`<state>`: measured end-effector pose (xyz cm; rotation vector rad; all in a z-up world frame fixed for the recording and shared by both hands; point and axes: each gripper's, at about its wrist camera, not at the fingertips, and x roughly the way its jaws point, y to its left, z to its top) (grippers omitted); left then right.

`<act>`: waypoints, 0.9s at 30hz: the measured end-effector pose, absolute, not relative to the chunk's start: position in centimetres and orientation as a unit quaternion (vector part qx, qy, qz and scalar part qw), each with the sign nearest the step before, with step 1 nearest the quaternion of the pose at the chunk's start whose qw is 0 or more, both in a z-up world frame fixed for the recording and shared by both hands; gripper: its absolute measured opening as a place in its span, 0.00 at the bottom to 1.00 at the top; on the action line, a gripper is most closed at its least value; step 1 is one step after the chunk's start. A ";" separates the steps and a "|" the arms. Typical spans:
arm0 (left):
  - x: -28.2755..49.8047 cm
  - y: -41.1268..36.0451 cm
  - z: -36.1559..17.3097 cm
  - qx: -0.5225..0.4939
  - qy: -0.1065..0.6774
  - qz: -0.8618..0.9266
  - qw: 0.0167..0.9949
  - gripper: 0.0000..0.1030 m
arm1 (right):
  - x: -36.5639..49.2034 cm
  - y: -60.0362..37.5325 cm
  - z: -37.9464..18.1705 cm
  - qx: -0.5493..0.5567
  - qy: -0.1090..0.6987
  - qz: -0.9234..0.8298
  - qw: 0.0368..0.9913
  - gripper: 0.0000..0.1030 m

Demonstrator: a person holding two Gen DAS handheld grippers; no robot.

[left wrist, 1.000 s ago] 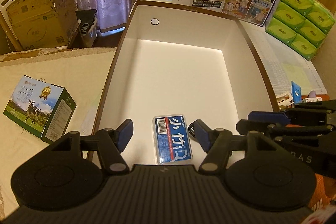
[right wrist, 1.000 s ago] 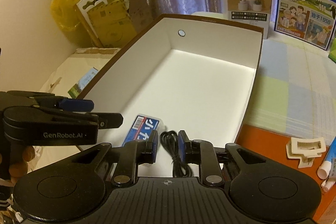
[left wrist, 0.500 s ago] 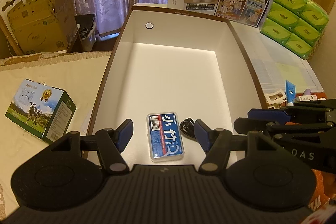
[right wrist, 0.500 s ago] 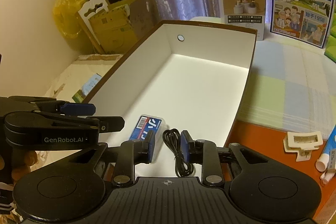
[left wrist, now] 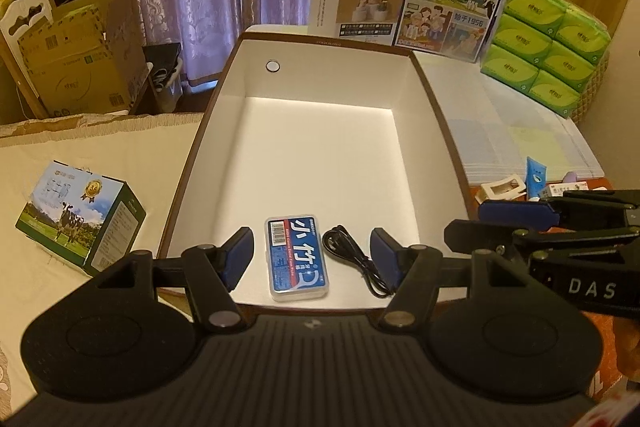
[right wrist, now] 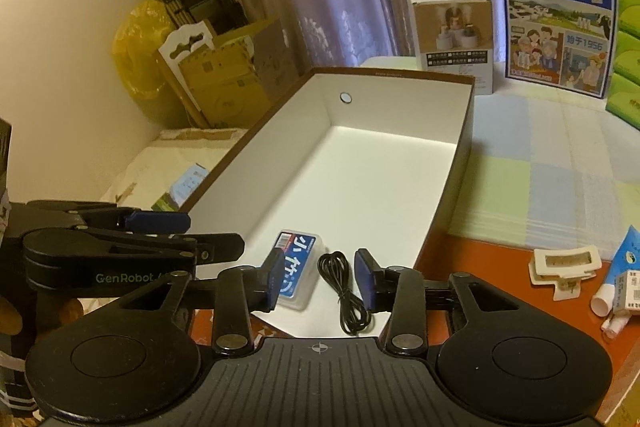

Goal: Organize rigid objects
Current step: 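Lower the black cable into the storage box and open the right tool, then move both tools back over the items on the red mat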

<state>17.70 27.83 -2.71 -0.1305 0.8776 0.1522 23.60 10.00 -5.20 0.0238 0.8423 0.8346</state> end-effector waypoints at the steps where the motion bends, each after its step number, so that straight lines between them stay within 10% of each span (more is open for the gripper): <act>1: 17.4 27.6 -2.5 -0.064 0.422 0.074 0.901 0.59 | 23.4 9.7 -5.0 0.014 0.395 0.393 0.830 0.40; 8: 15.5 25.8 -1.4 -0.070 0.412 0.067 0.906 0.61 | 22.1 6.7 -4.0 0.031 0.382 0.389 0.838 0.62; 27: 13.4 17.3 -1.2 -0.066 0.417 -0.012 0.906 0.62 | 18.7 -4.0 -3.8 0.031 0.390 0.355 0.849 0.65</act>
